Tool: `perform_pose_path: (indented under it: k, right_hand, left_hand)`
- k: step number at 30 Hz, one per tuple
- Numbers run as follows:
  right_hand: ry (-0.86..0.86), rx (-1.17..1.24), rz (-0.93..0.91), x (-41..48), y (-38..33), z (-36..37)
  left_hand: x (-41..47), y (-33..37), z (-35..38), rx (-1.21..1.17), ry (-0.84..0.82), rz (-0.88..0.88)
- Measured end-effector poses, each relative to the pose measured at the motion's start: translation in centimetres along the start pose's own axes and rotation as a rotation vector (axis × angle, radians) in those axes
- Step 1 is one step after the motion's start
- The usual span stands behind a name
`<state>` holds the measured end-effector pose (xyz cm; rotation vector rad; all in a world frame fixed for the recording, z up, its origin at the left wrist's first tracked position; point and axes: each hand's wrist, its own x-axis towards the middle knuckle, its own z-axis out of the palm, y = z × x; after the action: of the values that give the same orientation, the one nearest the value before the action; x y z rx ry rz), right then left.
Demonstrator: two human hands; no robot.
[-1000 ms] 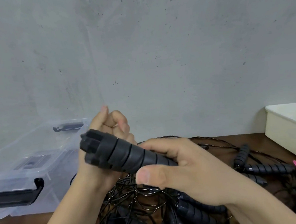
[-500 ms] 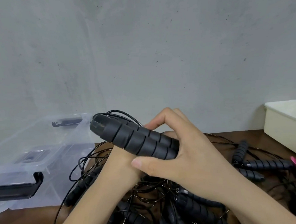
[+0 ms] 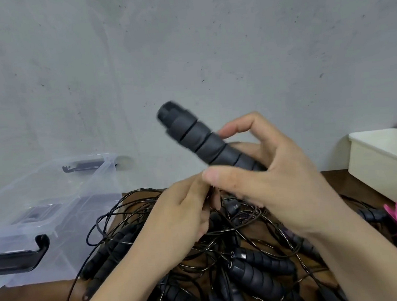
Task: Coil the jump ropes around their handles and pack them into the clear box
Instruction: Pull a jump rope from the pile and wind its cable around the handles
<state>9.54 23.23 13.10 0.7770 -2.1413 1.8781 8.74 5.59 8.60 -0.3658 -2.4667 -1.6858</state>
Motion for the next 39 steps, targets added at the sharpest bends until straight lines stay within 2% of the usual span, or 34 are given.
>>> perform_pose_path:
  k: [4, 8, 11, 15, 17, 20, 23, 24, 26, 28, 29, 30, 31, 34, 37, 39]
  right_hand:
    - [0.205, -0.182, -0.078, 1.0, 1.1, -1.8]
    - [0.185, -0.340, -0.078, 1.6, 1.7, -3.5]
    - [0.164, -0.566, 0.022, 1.9, 2.3, -4.5]
    - [-0.078, -0.815, 0.131, 2.2, 2.8, -3.1]
    - [-0.257, -0.828, 0.192, 1.7, 2.3, -2.1]
    - [-0.495, -0.737, 0.170, 0.3, 0.8, -0.4]
    - [-0.618, -0.527, 0.266, 0.8, 1.2, 2.3]
    - [-0.699, -0.572, 0.264, 0.8, 1.7, 3.0]
    - [-0.767, -0.569, 0.138, 0.0, 2.2, 3.0]
    - [-0.551, -0.424, 0.063, 0.3, 0.4, 2.1]
    - [-0.462, -0.396, 0.121, 0.4, -1.2, 1.6]
    - [-0.426, -0.361, 0.143, -0.3, -2.4, 0.8]
    - [-0.369, -0.297, 0.122, -0.6, -3.2, 0.5]
    - [-0.188, -0.298, 0.045, -1.4, -3.5, -0.5]
    - [0.033, -0.397, -0.071, -1.5, -2.8, -0.8]
    - [0.107, -0.420, -0.109, -1.1, -2.4, -0.6]
  left_hand:
    - [-0.5, 1.2, -1.1, 0.069, -0.111, 0.163]
    - [-0.9, 1.8, -3.8, 0.072, -0.146, 0.221]
    - [-1.4, 2.3, -6.2, -0.026, -0.090, 0.315]
    - [-1.7, 2.5, -8.5, 0.083, 0.064, 0.446]
    - [-1.6, 2.5, -8.9, 0.126, 0.151, 0.478]
    - [-0.8, 2.0, -9.3, 0.128, 0.249, 0.446]
    - [0.5, 0.7, -9.3, 0.109, 0.232, 0.396]
    - [1.0, 0.1, -9.2, 0.086, 0.212, 0.395]
    - [2.0, -1.0, -8.9, 0.067, 0.161, 0.386]
    - [2.6, -2.0, -8.4, 0.060, 0.099, 0.326]
    - [2.7, -2.4, -8.1, 0.048, 0.042, 0.269]
    - [2.9, -2.7, -7.5, -0.029, 0.010, 0.202]
    - [3.0, -3.2, -7.0, -0.010, 0.005, 0.172]
    - [2.8, -3.2, -4.7, 0.194, 0.055, 0.198]
    - [2.0, -1.6, -2.4, 0.275, -0.011, 0.172]
    - [1.7, -1.4, -1.7, 0.325, -0.003, 0.216]
